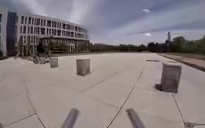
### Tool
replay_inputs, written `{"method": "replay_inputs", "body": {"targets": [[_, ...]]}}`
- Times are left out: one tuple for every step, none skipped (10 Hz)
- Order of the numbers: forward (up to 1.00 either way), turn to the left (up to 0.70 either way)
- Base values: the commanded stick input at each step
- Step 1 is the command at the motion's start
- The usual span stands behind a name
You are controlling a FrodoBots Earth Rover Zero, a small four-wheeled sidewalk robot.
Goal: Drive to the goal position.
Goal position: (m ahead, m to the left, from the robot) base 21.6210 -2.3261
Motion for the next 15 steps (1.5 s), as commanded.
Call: {"method": "replay_inputs", "body": {"targets": [[0.50,-0.50],[0.50,-0.50],[0.50,-0.50],[0.50,-0.26],[0.50,0.00],[0.50,0.00],[0.50,0.00],[0.50,0.00],[0.50,0.00],[0.50,0.00],[0.50,0.00],[0.50,0.00],[0.50,0.00],[0.50,0.00],[0.50,0.00]]}}
